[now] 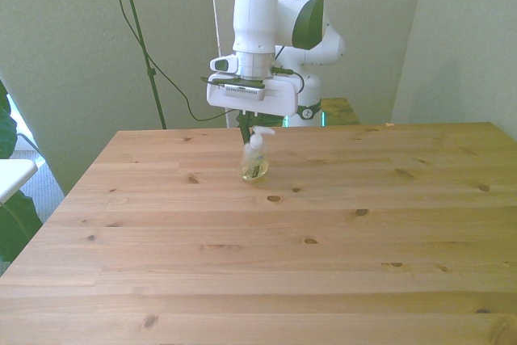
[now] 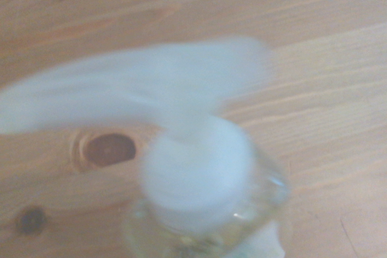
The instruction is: Knock down the sanitizer
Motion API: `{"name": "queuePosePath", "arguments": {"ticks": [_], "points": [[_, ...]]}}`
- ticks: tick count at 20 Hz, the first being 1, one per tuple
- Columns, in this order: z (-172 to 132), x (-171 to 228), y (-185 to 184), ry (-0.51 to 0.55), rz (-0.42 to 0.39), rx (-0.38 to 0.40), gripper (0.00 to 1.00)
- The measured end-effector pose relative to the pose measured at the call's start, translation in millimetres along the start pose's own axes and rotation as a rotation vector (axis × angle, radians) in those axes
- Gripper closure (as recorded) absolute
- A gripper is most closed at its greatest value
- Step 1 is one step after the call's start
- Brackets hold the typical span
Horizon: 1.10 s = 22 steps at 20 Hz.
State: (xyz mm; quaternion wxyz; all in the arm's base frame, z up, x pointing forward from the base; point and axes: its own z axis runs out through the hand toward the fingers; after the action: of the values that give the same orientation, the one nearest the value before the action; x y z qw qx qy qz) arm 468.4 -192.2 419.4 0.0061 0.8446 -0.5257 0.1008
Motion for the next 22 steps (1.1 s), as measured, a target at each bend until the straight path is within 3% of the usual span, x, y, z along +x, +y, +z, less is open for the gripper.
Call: {"name": "queuePosePath", "arguments": {"ticks": [15, 16, 22], "points": [[18, 33, -54, -0.018, 0.062, 0.073, 1.0], [19, 35, -56, -0.017, 0.062, 0.075, 0.0], [21, 33, -63, -0.02, 0.053, 0.072, 0.0]]}}
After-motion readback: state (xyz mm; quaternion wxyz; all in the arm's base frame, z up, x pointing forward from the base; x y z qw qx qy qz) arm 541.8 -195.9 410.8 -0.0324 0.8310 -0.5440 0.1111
